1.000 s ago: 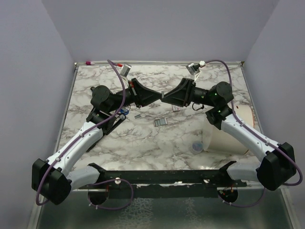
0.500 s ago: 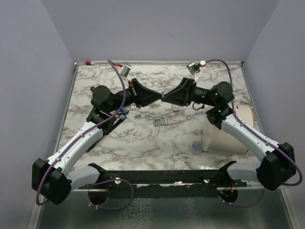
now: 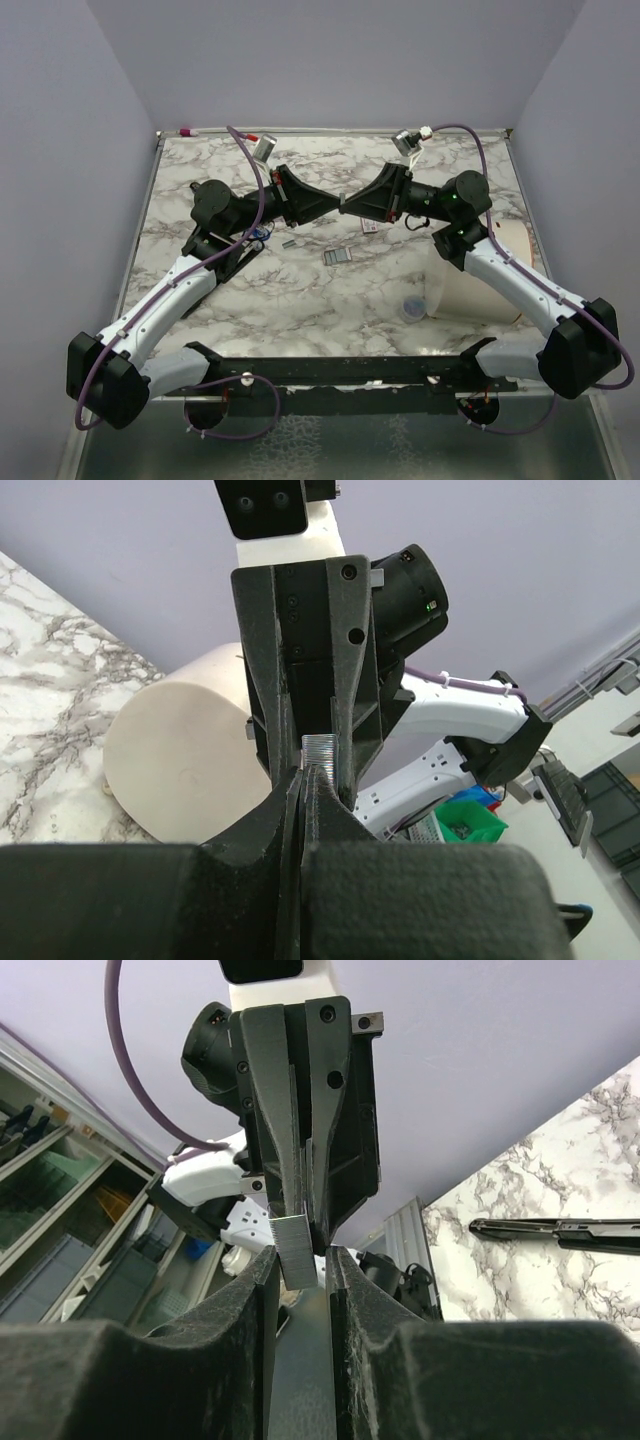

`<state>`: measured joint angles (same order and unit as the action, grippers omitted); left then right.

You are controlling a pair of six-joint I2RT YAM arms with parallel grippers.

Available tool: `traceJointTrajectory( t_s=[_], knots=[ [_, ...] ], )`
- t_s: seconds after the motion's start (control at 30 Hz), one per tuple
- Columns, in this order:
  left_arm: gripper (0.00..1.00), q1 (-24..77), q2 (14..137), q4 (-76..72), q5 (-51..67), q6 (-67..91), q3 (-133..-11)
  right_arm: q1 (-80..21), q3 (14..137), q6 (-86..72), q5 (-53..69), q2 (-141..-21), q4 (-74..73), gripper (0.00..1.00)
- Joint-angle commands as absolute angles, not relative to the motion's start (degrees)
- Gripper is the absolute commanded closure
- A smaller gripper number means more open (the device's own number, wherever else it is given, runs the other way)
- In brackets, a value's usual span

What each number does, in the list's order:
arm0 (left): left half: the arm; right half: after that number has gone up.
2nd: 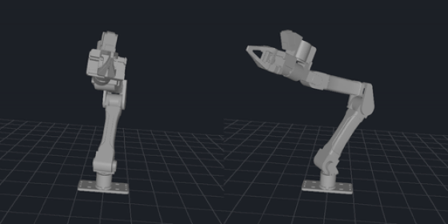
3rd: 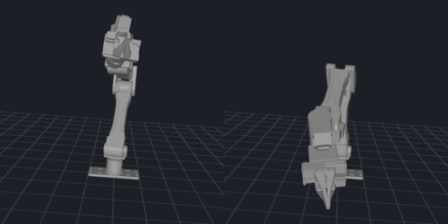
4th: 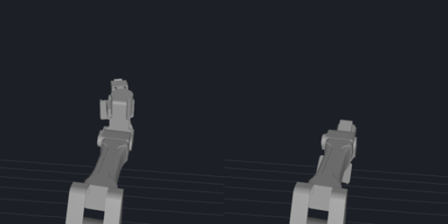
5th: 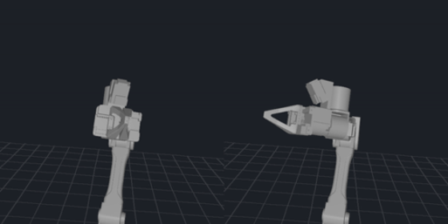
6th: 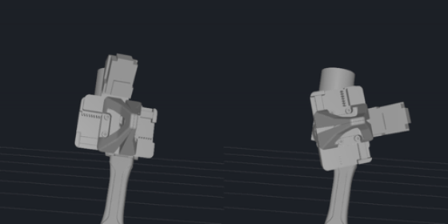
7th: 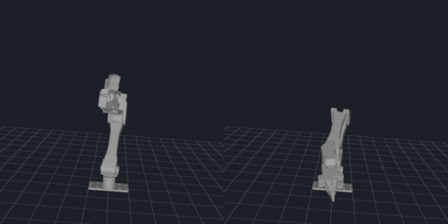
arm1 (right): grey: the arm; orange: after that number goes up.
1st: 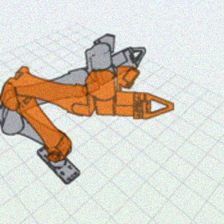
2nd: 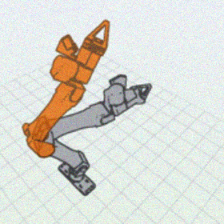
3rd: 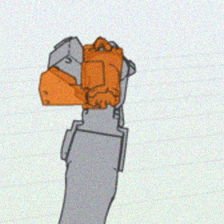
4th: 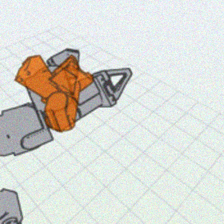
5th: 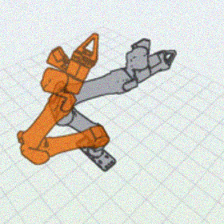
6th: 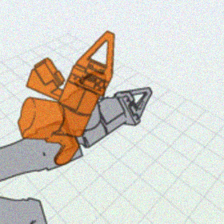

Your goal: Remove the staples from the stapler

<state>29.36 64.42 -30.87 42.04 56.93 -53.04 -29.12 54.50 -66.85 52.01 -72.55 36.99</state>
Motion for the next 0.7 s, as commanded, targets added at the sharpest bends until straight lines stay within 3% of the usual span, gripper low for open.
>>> traceJointTrajectory(
  t_s=[0.0, 0.4, 0.57, 0.67],
  knots=[
    [1.0, 29.17, 64.16, -32.17, 43.17, 56.69, -52.65, -28.74, 55.29, -67.58, 53.61, -72.84, 40.15, 0.79],
    [1.0, 29.1, 64.5, -31.77, 42.8, 56.42, -52.3, -28.72, 55.24, -67.83, 53.83, -72.59, 40.54, 0.83],
    [1.0, 29.12, 64.9, -32.68, 42.89, 56.87, -52.15, -28.74, 55.46, -68.21, 54.2, -72.99, 40.74, 0.72],
    [1.0, 29.14, 65.29, -33.43, 43.13, 57.25, -52.12, -28.76, 55.09, -69.28, 54.72, -73.66, 42.34, 0.71]
  ],
)
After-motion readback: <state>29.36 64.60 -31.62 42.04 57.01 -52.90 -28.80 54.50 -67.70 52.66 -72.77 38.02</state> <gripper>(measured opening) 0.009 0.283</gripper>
